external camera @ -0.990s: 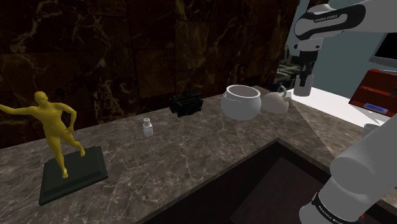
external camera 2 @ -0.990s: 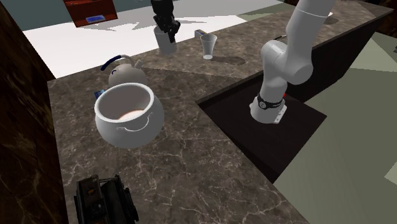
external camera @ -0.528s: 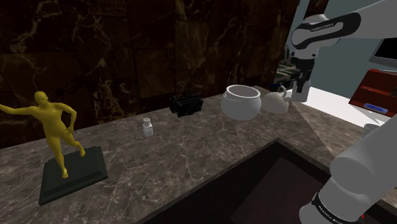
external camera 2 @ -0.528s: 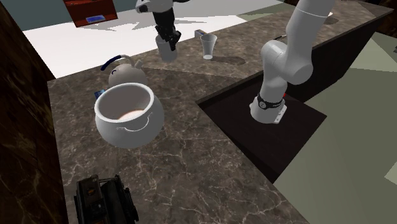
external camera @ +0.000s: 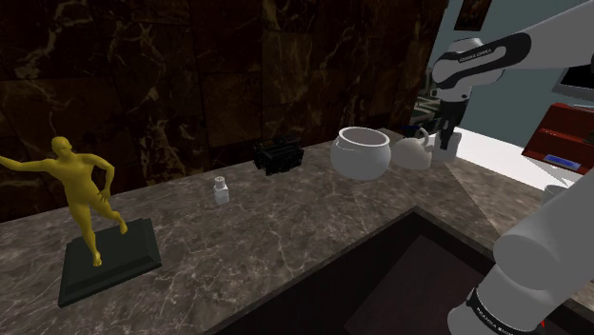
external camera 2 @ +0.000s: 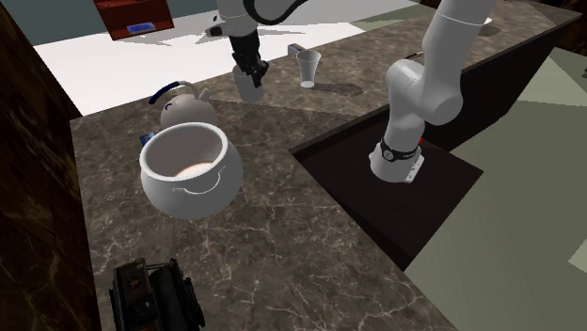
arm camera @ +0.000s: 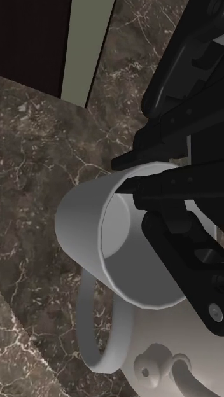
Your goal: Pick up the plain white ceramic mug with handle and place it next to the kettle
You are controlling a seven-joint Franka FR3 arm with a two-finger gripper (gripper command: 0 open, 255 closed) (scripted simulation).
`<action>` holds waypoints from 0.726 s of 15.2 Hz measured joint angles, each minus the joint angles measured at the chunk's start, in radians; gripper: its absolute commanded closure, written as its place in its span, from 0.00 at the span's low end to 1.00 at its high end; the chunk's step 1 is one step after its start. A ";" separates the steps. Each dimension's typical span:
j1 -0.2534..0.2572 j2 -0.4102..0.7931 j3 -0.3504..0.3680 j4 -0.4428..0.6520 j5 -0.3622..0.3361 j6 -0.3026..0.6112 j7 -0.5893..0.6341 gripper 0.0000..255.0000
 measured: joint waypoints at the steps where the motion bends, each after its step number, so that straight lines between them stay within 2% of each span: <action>1: 0.001 0.002 0.001 -0.012 0.000 0.014 0.004 1.00; 11: -0.004 0.041 -0.011 -0.109 0.001 0.148 0.012 1.00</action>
